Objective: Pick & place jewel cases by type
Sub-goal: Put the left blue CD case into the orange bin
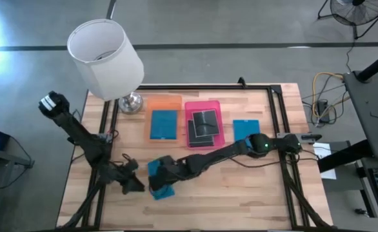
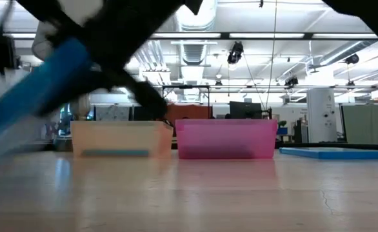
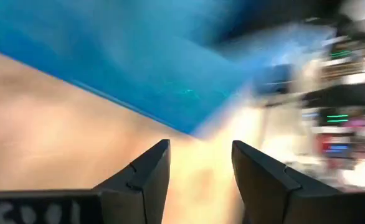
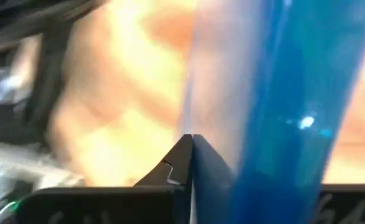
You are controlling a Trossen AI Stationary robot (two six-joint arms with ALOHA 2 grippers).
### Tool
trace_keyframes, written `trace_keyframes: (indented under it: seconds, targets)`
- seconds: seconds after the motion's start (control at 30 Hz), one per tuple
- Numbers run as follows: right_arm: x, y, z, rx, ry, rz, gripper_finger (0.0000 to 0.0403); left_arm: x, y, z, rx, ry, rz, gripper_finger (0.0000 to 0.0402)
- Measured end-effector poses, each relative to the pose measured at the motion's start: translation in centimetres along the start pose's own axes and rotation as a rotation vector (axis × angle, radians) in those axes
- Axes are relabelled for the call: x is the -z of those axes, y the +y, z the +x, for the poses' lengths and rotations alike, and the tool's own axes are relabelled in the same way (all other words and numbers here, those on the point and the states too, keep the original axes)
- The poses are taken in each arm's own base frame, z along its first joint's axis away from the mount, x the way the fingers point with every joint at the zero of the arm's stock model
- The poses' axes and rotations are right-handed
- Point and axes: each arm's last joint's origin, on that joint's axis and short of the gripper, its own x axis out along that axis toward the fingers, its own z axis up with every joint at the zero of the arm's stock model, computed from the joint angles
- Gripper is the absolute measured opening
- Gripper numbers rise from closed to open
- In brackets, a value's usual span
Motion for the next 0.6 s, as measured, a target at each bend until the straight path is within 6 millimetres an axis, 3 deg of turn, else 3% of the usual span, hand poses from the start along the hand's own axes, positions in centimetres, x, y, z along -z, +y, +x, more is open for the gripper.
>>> trace_keyframes:
  seconds: [0.1,0.17,0.27,0.33,0.47,0.6]
  targets:
    - [-1.4,-0.3,-2.5,0.117,-0.111,0.008,0.0016,-0.1,-2.8,-1.9,0.158,-0.100,0.010,0.0154]
    - [-3.0,-0.4,-5.5,0.207,-0.224,0.006,0.0014,-0.5,-4.3,-3.6,0.198,-0.247,0.064,0.0154]
    - [-6.4,0.1,-9.4,0.159,-0.321,0.024,0.0014,-2.1,-6.3,-6.6,0.198,-0.492,0.128,0.0154]
    - [-9.4,-0.1,-10.6,0.079,-0.345,0.021,0.0014,-3.1,-6.8,-8.0,0.162,-0.551,0.219,0.0154]
    - [-15.5,-3.0,-10.5,0.044,-0.391,0.077,0.0014,-4.9,-6.8,-9.2,0.122,-0.582,0.297,0.0154]
    - [-20.0,-6.1,-8.6,-0.018,-0.358,0.151,0.0035,-6.5,-5.7,-9.1,0.143,-0.519,0.328,0.0154]
